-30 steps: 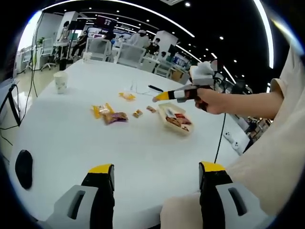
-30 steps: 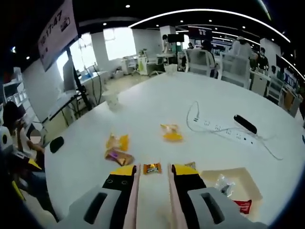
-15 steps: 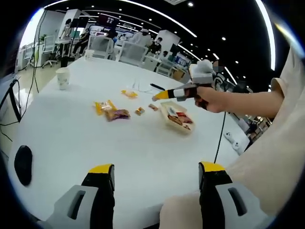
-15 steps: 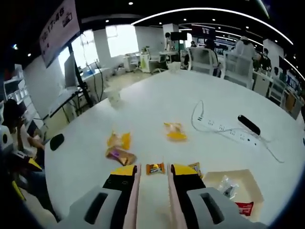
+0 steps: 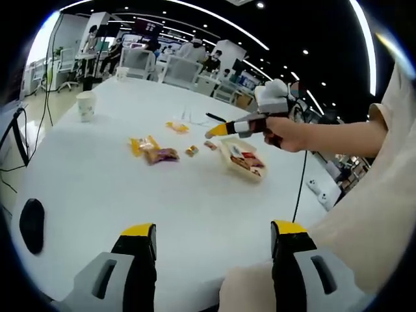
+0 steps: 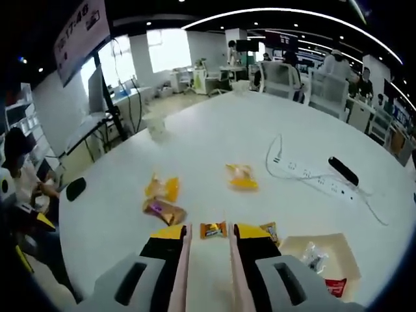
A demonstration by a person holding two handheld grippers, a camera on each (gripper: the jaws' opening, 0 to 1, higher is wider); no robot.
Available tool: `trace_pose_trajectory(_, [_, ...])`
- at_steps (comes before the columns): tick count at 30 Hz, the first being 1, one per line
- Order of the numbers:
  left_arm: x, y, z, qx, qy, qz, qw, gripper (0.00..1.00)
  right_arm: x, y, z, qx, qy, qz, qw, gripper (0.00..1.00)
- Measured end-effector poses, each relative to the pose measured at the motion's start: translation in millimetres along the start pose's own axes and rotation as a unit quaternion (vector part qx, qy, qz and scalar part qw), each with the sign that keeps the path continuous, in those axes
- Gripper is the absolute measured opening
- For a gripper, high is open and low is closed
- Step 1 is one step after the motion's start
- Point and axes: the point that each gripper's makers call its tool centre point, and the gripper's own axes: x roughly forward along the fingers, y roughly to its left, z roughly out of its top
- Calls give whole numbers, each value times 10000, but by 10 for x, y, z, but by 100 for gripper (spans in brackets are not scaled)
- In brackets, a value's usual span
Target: Place the target food into the container with the food tongs after gripping and lifting it, then release it inside without dropping or visibly crushing the food.
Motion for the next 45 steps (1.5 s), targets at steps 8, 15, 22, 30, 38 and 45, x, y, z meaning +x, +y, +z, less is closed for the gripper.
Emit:
trace_pose_trajectory(8, [-5,23,-4,-54,15,14,10000,71,95,36,-48,-28,116,62,9999,29])
trace_pose_trajectory(15, [2,54,-16,-108,30,43,9999,71,166,33,-56,-82,200,96,9997,29])
trace_pose_trajectory(22, [10,71,-22,-146,52,59,9999,71,252,25,-112,-140,338,97,9993,29])
trace_pose_trajectory(30, [4,106,-33,-196,78,98,9997,71,381,-34,-213,-310,517,72,9982,28])
trace_pose_trajectory(38, [12,114,-57,-242,119,118,9996,71,489,-44,-238,-398,568,125,9975,28])
trace_pose_trajectory(45, [20,132,-56,-295,107,146,9994,71,549,-64,-257,-622,646,104,9959,27])
